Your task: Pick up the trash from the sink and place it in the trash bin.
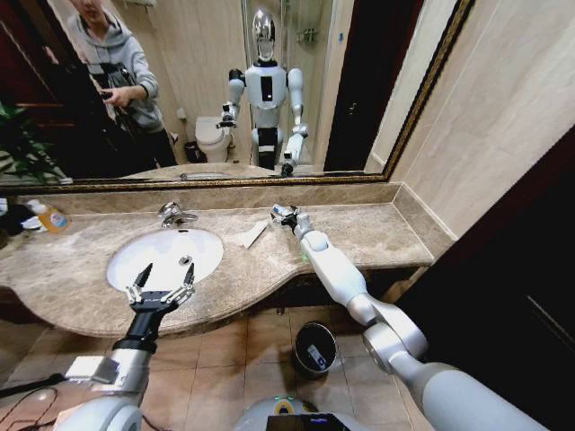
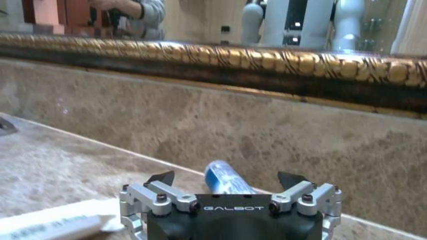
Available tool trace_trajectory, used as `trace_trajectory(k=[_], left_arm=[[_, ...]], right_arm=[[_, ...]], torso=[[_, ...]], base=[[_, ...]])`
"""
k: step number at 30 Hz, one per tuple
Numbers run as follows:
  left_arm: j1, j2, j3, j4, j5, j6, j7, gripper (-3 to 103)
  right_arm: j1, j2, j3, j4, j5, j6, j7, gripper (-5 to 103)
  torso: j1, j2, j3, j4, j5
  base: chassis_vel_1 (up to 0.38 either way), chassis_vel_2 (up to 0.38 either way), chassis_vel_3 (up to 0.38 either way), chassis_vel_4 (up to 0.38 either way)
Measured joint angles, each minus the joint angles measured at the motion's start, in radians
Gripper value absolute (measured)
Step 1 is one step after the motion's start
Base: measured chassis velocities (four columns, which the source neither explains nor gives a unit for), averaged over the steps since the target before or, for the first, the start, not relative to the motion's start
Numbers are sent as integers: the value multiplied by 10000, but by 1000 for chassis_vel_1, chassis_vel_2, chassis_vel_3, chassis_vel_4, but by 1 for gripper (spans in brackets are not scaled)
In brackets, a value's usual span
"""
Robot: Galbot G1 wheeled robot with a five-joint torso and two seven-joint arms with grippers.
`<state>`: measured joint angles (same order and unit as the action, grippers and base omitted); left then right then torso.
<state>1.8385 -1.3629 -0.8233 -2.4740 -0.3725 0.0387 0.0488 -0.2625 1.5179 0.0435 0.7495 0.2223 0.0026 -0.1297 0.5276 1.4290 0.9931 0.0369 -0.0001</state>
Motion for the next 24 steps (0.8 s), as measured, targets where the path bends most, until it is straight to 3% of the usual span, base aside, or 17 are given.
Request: trace_trajectory(k=[8, 14, 16, 19, 23, 24], left_arm=[[0, 0, 0, 0, 0, 0, 0, 100], [0, 0, 0, 0, 0, 0, 0, 100], [0, 0, 0, 0, 0, 0, 0, 100], [0, 0, 0, 0, 0, 0, 0, 100], [0, 0, 0, 0, 0, 0, 0, 100], [0, 0, 0, 0, 0, 0, 0, 100]], right_arm=[[209, -106, 111, -786, -79, 36, -192, 103], [128, -261, 108, -696, -95, -42, -302, 84], [91, -278, 89, -608, -101, -67, -331, 74], [41, -278, 49, -540, -146, -73, -355, 68], [-116, -256, 20, -296, -232, -126, -387, 47], [-116, -256, 20, -296, -232, -126, -387, 47]], torso=[[0, 0, 0, -1, 1], [0, 2, 0, -2, 2], [0, 2, -1, -1, 2], [-1, 2, 0, -1, 2], [-1, 2, 0, -1, 2], [-1, 2, 0, -1, 2]], base=[[0, 0, 0, 0], [0, 0, 0, 0], [0, 0, 0, 0], [0, 0, 0, 0], [0, 0, 0, 0], [0, 0, 0, 0]])
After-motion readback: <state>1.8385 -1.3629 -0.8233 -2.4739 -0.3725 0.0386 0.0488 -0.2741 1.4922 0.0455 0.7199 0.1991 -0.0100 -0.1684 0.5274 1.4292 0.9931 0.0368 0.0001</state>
